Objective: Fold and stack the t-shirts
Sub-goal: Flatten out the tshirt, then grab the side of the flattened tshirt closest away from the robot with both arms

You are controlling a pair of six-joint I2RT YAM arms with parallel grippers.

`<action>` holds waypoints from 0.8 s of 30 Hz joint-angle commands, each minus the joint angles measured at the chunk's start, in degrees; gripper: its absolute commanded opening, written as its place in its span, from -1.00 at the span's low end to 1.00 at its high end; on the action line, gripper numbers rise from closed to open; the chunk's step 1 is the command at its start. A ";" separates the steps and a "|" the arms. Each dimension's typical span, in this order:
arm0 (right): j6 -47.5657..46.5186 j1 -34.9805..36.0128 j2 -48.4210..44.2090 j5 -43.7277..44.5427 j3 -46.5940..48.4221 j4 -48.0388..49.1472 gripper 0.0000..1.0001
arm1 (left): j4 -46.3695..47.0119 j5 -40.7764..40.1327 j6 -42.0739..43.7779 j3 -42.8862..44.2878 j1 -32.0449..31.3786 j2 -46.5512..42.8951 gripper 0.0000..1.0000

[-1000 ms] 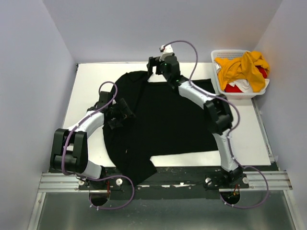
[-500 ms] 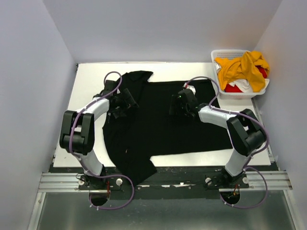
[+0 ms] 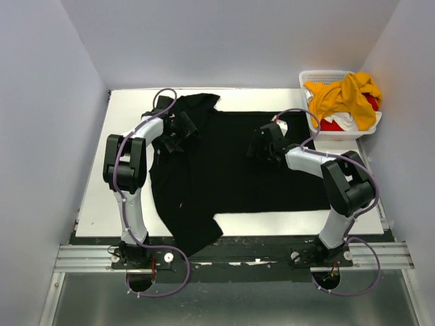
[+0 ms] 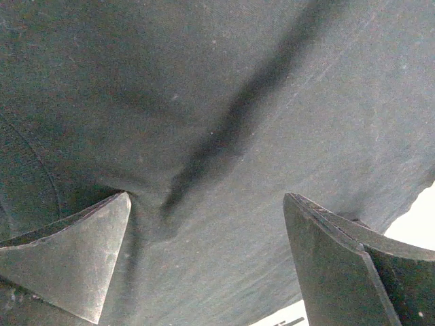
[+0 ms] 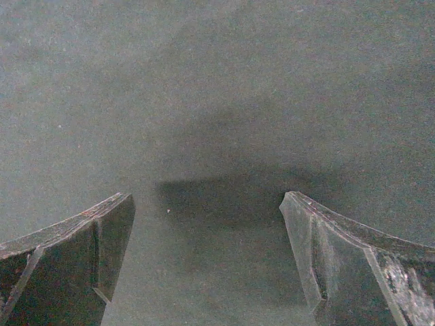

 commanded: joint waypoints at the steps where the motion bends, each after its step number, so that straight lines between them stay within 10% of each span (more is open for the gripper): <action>1: 0.20 -1.90 4.20 -0.76 1.93 -0.07 1.00 | -8.67 -1.23 -2.60 9.26 0.86 6.01 0.97; 14: 1.68 -2.35 -10.42 3.21 2.05 -4.74 1.00 | -10.59 -6.20 5.59 7.88 -2.47 -11.19 0.97; 24: 9.06 -3.17 -26.13 15.15 -9.84 -13.83 1.00 | -13.21 -20.65 4.34 -28.58 -27.03 -47.20 0.97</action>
